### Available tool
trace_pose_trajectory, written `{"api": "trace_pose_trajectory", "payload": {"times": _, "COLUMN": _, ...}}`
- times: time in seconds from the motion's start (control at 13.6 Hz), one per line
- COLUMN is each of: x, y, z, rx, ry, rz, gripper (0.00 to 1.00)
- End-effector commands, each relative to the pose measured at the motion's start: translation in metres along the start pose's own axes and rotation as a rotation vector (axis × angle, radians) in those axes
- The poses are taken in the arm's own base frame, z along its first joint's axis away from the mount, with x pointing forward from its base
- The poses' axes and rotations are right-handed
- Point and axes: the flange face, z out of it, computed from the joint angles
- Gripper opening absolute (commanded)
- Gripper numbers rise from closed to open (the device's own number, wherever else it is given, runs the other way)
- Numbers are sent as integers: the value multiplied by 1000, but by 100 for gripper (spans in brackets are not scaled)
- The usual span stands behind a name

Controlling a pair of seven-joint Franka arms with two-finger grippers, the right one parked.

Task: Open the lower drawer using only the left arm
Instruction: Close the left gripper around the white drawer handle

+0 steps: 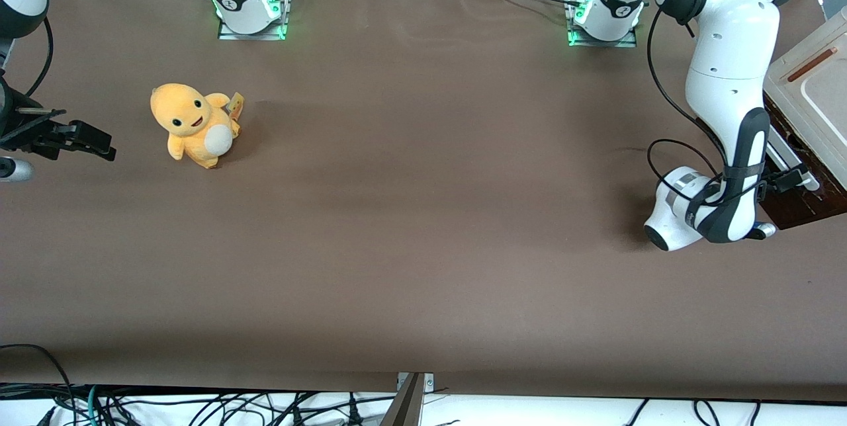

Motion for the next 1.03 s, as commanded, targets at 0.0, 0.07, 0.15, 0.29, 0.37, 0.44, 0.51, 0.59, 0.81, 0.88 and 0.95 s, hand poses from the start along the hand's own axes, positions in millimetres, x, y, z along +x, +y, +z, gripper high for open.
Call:
{"api": "trace_pose_trajectory", "payload": {"times": 0.0, "x": 6, "y": -5, "z": -3, "rx": 31, "ry": 19, "rz": -26, "gripper": 64}}
{"api": "trace_pose_trajectory", "payload": {"times": 0.07, "x": 7, "y": -4, "z": -3, "rx": 31, "ry": 19, "rz": -26, "gripper": 58}}
{"api": "trace_pose_trajectory", "payload": {"times": 0.15, "x": 7, "y": -2, "z": -4, "rx": 33, "ry": 20, "rz": -24, "gripper": 51}}
{"api": "trace_pose_trajectory", "payload": {"times": 0.29, "x": 7, "y": -2, "z": -5, "rx": 33, "ry": 22, "rz": -25, "gripper": 40}}
{"api": "trace_pose_trajectory", "payload": {"times": 0.37, "x": 7, "y": -2, "z": -5, "rx": 33, "ry": 22, "rz": -23, "gripper": 36}}
{"api": "trace_pose_trajectory", "payload": {"times": 0.44, "x": 7, "y": -2, "z": -6, "rx": 33, "ry": 24, "rz": -24, "gripper": 34}}
{"api": "trace_pose_trajectory", "payload": {"times": 0.51, "x": 6, "y": 0, "z": -9, "rx": 35, "ry": 29, "rz": -23, "gripper": 30}}
{"api": "trace_pose_trajectory", "payload": {"times": 0.59, "x": 6, "y": 0, "z": -10, "rx": 36, "ry": 29, "rz": -24, "gripper": 25}}
{"api": "trace_pose_trajectory", "payload": {"times": 0.81, "x": 6, "y": 3, "z": -11, "rx": 38, "ry": 31, "rz": -18, "gripper": 20}}
{"api": "trace_pose_trajectory", "payload": {"times": 0.88, "x": 6, "y": 3, "z": -12, "rx": 39, "ry": 32, "rz": -18, "gripper": 19}}
{"api": "trace_pose_trajectory", "payload": {"times": 0.95, "x": 6, "y": 3, "z": -13, "rx": 39, "ry": 34, "rz": -20, "gripper": 17}}
